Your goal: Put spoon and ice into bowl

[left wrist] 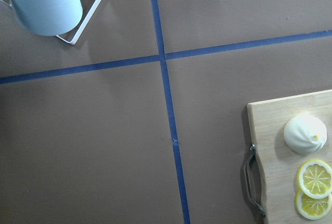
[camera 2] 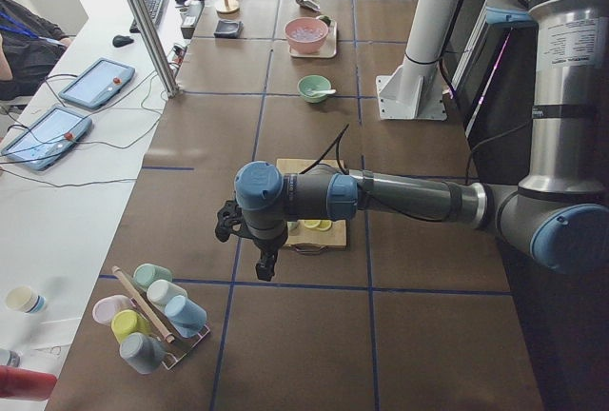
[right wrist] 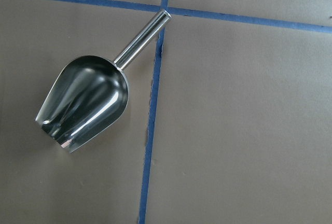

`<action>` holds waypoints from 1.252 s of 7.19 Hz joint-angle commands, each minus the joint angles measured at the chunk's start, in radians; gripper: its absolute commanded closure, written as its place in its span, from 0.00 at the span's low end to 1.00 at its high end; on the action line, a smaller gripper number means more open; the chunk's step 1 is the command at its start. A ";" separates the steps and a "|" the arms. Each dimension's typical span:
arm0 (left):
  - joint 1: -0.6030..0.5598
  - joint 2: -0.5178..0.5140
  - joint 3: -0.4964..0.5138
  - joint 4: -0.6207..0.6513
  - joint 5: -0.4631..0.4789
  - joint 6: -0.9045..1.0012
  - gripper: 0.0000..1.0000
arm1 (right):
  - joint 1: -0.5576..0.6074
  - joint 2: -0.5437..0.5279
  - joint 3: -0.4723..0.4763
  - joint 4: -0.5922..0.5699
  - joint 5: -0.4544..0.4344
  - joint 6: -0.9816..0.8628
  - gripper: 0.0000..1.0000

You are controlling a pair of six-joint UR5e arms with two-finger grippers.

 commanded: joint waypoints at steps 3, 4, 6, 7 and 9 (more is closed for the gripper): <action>-0.004 0.028 -0.064 -0.001 0.000 0.002 0.00 | 0.014 0.001 0.006 0.005 0.042 0.035 0.00; -0.004 0.037 -0.065 -0.009 -0.009 0.005 0.00 | 0.014 0.000 0.004 0.005 0.040 0.035 0.00; -0.004 0.044 -0.073 -0.001 -0.005 0.004 0.00 | 0.014 0.000 0.004 0.005 0.040 0.035 0.00; -0.004 0.045 -0.071 -0.003 -0.003 0.004 0.00 | 0.014 0.000 0.003 0.003 0.040 0.035 0.00; -0.004 0.045 -0.070 -0.003 -0.002 0.004 0.00 | 0.012 0.000 0.001 0.003 0.040 0.035 0.00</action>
